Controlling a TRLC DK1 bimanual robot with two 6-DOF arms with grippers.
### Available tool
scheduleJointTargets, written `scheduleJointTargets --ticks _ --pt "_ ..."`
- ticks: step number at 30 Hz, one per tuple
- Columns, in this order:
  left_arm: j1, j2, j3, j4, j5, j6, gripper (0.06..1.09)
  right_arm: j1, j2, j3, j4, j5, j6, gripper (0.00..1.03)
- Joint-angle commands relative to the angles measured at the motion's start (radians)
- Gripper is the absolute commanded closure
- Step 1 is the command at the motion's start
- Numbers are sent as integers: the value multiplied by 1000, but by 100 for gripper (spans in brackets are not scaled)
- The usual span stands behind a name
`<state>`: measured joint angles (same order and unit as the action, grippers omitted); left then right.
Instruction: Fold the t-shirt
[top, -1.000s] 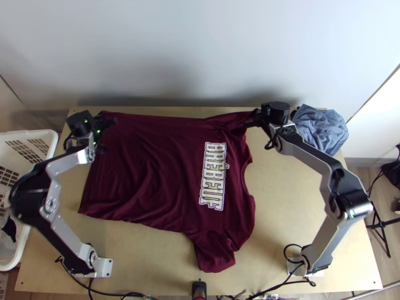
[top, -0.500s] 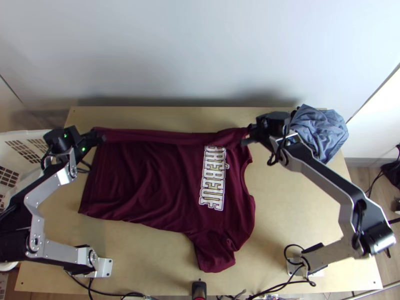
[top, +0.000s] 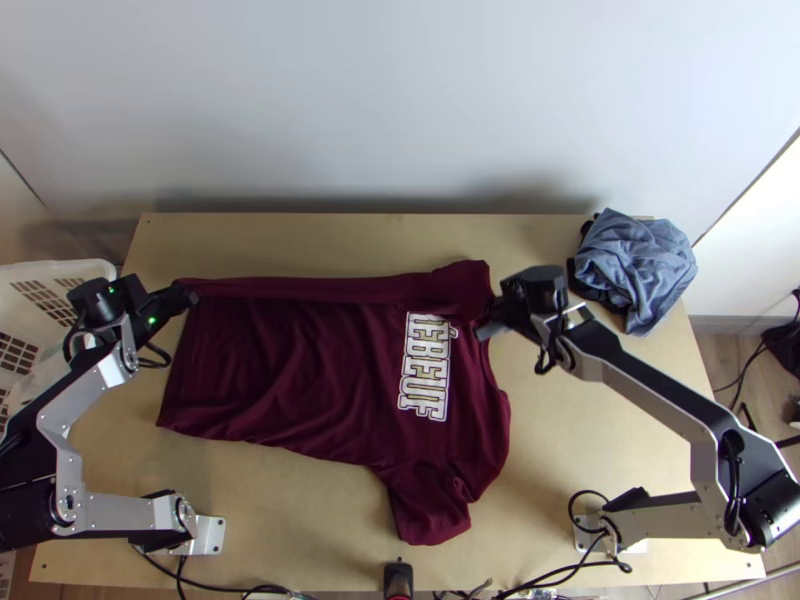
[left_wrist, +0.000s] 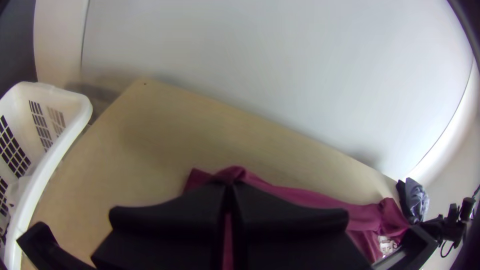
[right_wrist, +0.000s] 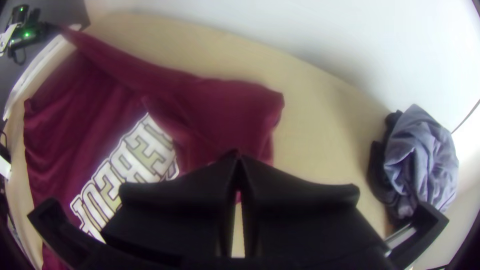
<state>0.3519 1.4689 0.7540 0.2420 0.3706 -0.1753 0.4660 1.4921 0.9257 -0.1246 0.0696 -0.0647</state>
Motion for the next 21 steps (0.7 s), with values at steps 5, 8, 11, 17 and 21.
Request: scheduleJointTargets --ticks 5,8,11,17,21 --pt "59 -55 -51 -73 39 37 105 72 -59 -93 -44 -16 3 100" --pt "56 -84 -93 -73 47 37 105 83 -73 -87 -78 -33 3 100" --pt "56 -90 -113 -73 47 36 105 89 -87 -77 -116 -50 3 100" --pt "65 -153 -134 -87 47 26 105 92 -147 -73 -228 -114 3 100" --pt "65 -188 -147 -104 47 25 105 118 -178 -113 -245 -129 5 100"
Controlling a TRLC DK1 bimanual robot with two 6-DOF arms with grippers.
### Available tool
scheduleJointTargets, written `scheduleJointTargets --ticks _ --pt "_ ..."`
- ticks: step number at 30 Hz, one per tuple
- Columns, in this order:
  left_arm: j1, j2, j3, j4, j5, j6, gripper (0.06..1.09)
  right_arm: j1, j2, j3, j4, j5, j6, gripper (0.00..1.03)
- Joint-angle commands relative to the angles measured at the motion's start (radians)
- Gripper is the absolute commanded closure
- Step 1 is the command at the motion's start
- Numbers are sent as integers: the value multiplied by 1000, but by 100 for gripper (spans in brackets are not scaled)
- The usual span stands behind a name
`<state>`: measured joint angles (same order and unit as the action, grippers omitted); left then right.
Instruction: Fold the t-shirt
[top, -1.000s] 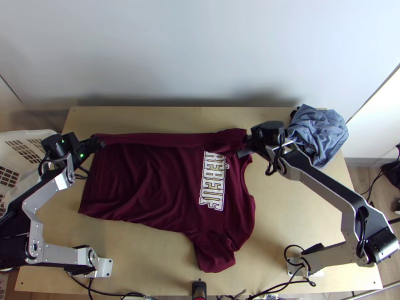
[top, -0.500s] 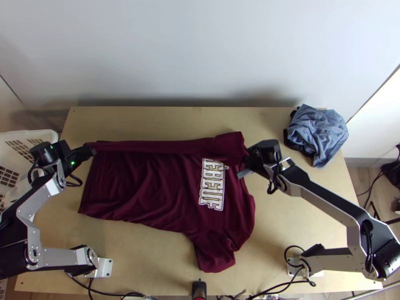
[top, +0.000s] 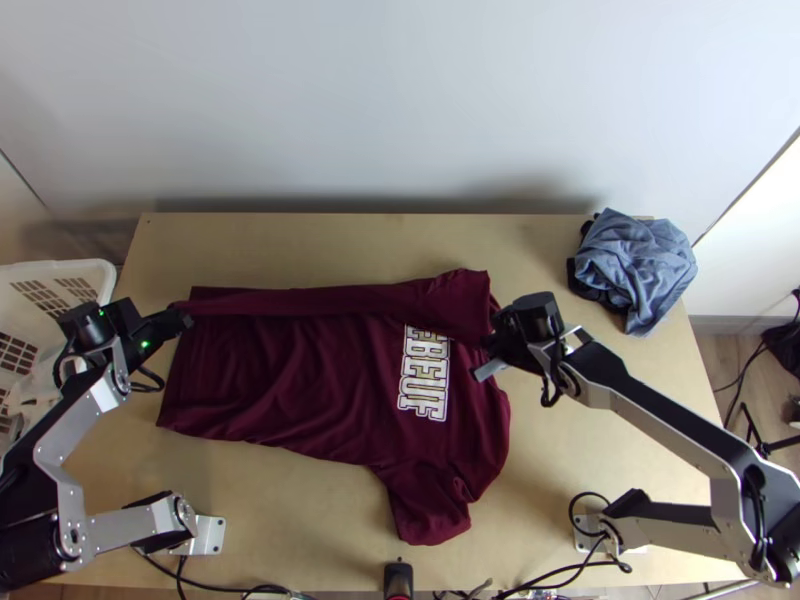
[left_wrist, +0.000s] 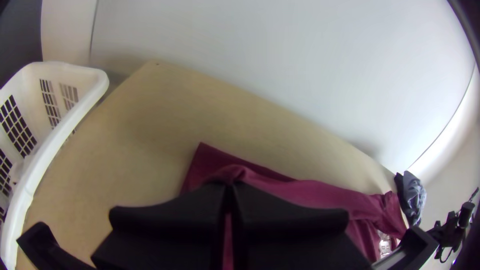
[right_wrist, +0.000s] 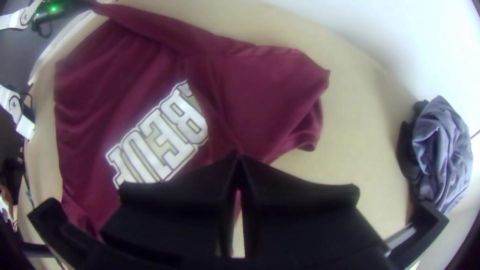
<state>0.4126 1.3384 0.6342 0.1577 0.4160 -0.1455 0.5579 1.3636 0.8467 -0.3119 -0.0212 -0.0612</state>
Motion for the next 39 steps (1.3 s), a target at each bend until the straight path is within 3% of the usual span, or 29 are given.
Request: scheduleJointTargets --ticks 1,6,7,8,10,11,13,14,17,25,31,39 --pt "6 -64 -28 -27 1 -5 105 28 -54 -40 -58 -39 4 100" --pt "6 -61 -54 -32 3 -22 105 33 -49 -57 -50 -39 21 100" --pt "2 -54 -62 -32 3 -25 101 34 -47 -69 -33 -39 24 100" --pt "-1 -50 -68 -33 1 -31 89 34 -35 -81 -21 -39 24 93" --pt "-12 -45 -74 -61 1 -26 57 30 -26 -110 -10 -37 24 70" --pt "-15 -41 -74 -78 1 -23 41 20 -20 -120 -4 -39 24 53" --pt "-26 -31 -71 -129 3 -3 21 -4 6 -121 7 -39 38 8" --pt "-31 -25 -70 -156 3 12 17 -9 34 -112 -4 -39 47 3" --pt "-38 -33 -56 -265 12 61 11 -12 63 -104 -33 -40 57 3" --pt "48 -153 -39 -431 44 136 11 5 -130 -78 -168 -65 110 3" --pt "86 -285 -67 -624 56 271 11 28 -271 -74 -300 -117 159 4" --pt "158 -469 -73 -856 55 503 11 22 -302 -110 -342 -134 178 4"
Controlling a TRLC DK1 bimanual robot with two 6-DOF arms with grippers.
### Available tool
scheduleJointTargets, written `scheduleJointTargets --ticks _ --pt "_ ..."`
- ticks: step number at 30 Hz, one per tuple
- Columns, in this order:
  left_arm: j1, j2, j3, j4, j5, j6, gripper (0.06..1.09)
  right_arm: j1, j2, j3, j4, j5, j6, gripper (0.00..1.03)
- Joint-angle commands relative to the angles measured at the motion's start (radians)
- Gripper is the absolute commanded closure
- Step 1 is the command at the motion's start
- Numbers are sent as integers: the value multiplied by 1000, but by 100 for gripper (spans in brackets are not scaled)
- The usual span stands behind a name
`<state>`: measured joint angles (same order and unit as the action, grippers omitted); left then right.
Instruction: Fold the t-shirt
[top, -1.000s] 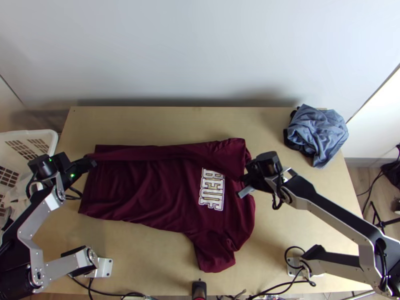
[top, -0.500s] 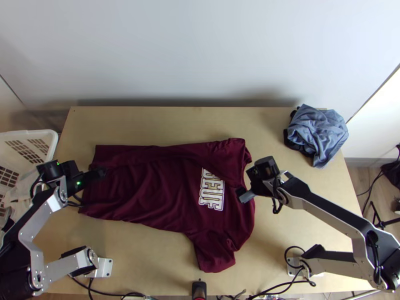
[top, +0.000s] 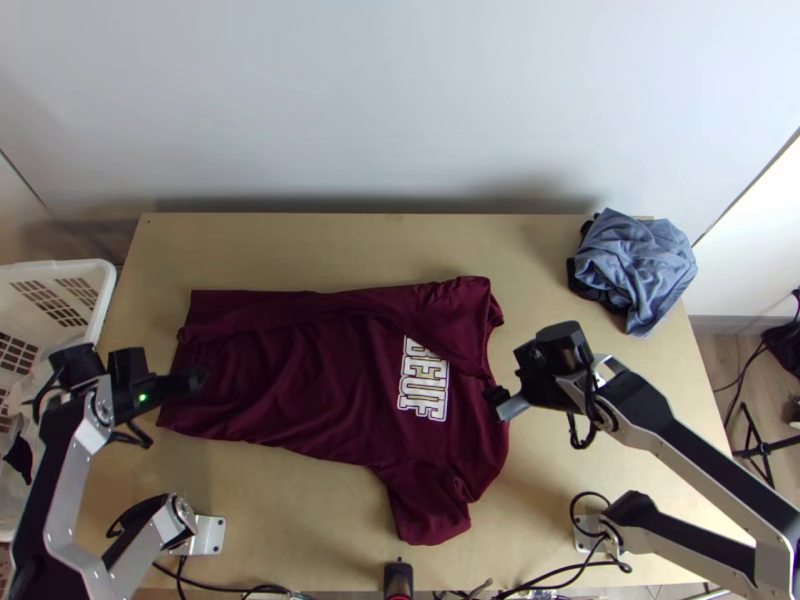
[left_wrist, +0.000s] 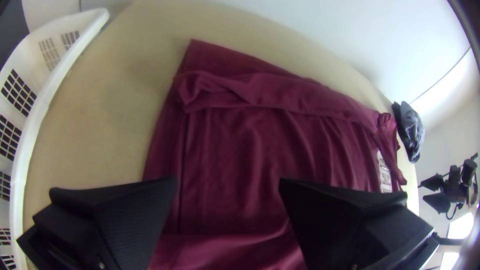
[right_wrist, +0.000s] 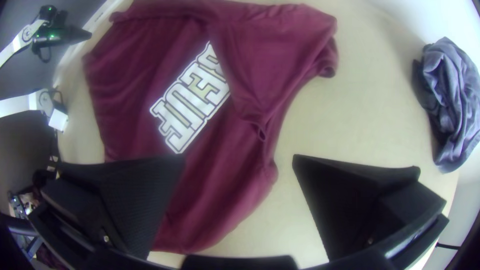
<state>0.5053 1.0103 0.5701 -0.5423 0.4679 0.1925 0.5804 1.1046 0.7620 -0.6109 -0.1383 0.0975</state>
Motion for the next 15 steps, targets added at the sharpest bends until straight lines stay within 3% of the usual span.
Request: scheduleJointTargets --ticks 1,8,15 --pt "84 -145 -7 -173 3 209 11 -1 -37 -32 -43 -17 28 4" --pt "137 -88 -10 -242 -11 410 11 1 51 -63 -32 -96 214 4" --pt "128 -50 -9 -298 -12 495 11 95 67 -87 -73 -121 329 4"
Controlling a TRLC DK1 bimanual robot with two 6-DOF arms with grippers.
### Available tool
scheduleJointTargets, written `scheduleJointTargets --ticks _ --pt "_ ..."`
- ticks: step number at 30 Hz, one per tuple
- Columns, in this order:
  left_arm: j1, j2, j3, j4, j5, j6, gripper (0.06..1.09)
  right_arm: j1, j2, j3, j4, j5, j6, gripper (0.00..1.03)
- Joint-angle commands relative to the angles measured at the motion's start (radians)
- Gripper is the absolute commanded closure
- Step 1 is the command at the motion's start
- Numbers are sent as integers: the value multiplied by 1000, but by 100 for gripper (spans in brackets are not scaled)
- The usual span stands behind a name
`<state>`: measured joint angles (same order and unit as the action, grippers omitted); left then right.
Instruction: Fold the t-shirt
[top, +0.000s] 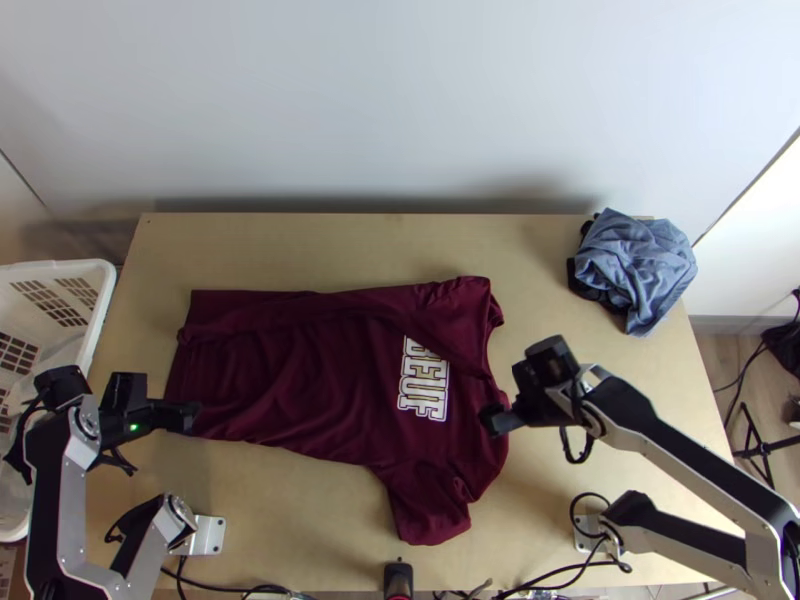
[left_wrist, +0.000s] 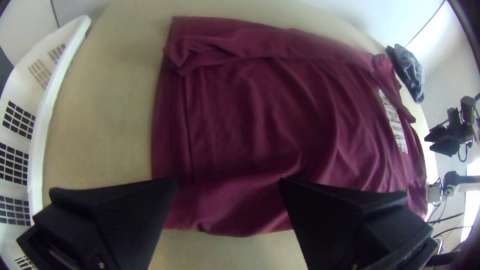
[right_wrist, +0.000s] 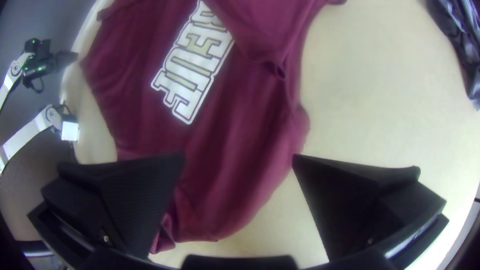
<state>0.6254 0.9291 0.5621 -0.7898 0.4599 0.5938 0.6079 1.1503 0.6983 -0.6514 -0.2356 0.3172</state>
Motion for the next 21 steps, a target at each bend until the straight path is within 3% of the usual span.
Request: scheduleJointTargets --ticks 1,7,15,21 --pt "8 48 2 -49 -4 98 11 81 22 -25 -45 -24 123 4" --pt "17 114 16 -19 -21 129 11 185 -29 -16 -159 -24 183 7" --pt "65 162 19 38 -26 138 11 245 -47 33 -303 -103 171 7" --pt "89 191 16 69 -26 139 11 294 -55 32 -315 -143 171 7"
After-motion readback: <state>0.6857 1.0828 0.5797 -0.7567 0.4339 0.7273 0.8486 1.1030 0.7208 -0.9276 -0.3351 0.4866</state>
